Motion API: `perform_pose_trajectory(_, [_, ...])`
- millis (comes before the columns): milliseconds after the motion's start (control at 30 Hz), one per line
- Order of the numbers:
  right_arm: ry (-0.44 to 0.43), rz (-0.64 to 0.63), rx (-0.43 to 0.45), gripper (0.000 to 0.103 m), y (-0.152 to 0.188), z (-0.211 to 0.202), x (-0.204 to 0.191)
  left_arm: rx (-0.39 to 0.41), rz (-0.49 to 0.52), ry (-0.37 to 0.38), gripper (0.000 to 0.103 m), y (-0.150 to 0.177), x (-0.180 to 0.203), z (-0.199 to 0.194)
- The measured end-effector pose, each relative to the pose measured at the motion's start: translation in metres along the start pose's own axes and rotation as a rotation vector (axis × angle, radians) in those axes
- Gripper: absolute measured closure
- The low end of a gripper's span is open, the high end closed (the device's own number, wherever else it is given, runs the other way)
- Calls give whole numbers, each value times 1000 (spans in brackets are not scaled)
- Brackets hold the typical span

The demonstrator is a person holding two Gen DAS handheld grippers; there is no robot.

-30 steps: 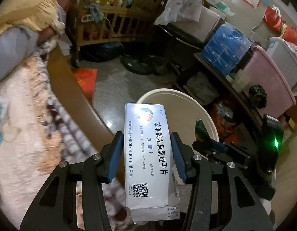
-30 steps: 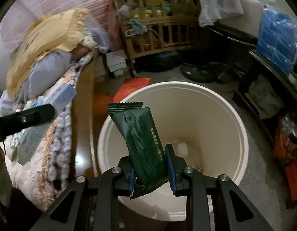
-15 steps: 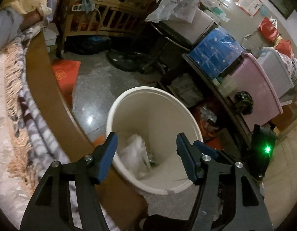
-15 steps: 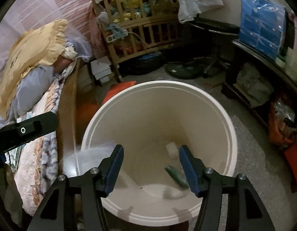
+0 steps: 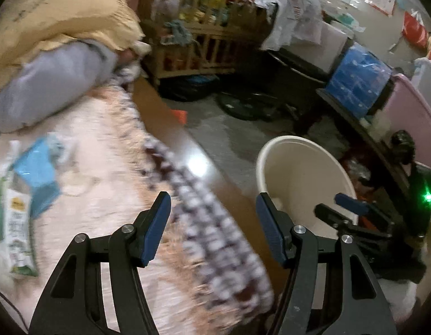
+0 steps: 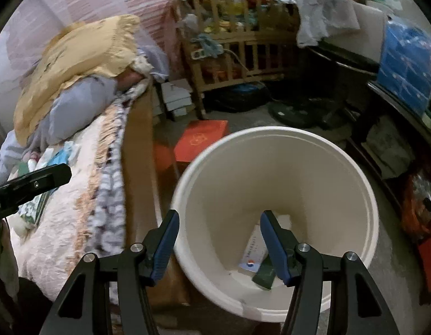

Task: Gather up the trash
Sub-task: 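Move both tools back over the trash pile on the bed, then grasp the milk carton with the right tool while the left tool grasps the white plush and plastic bag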

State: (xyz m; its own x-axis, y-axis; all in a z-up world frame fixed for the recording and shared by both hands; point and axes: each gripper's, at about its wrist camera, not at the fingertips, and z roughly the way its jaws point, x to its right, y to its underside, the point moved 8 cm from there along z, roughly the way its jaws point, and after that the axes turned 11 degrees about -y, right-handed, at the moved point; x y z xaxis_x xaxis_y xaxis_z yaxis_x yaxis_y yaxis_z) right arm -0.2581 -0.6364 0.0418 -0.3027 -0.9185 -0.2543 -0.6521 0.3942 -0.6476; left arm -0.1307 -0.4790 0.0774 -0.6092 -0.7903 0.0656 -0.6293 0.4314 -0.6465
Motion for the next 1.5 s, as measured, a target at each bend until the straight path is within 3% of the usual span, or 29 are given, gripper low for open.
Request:
perform_pose_trajectory(400, [-160,-108,-46,39,7,27,-115,32,-97,-140,41,20,-108,-44])
perform_pose_trajectory(867, [-363,-243,-193,36,24,85,-258,-30,-240,-322,41,93,-264,-75])
perform_pose_trajectory(1033, [-437,-289,-249,35,24,114,-317,-55,-285,-317,41,114,-299,-79])
perform_pose_trajectory(1167, [-495,-251,-273,35,18,140,-350,-62,-284,-327,41,124,-313,-81])
perform_pose_trajectory(1400, [-525,-155,-361,35,14,199,-377,-101,-272,-285,40,123,-323,-57])
perform_pose_trajectory(1500, [-608,-77,-409,45,20,210,-381,-121,-248,-268,41,119,-320,-41])
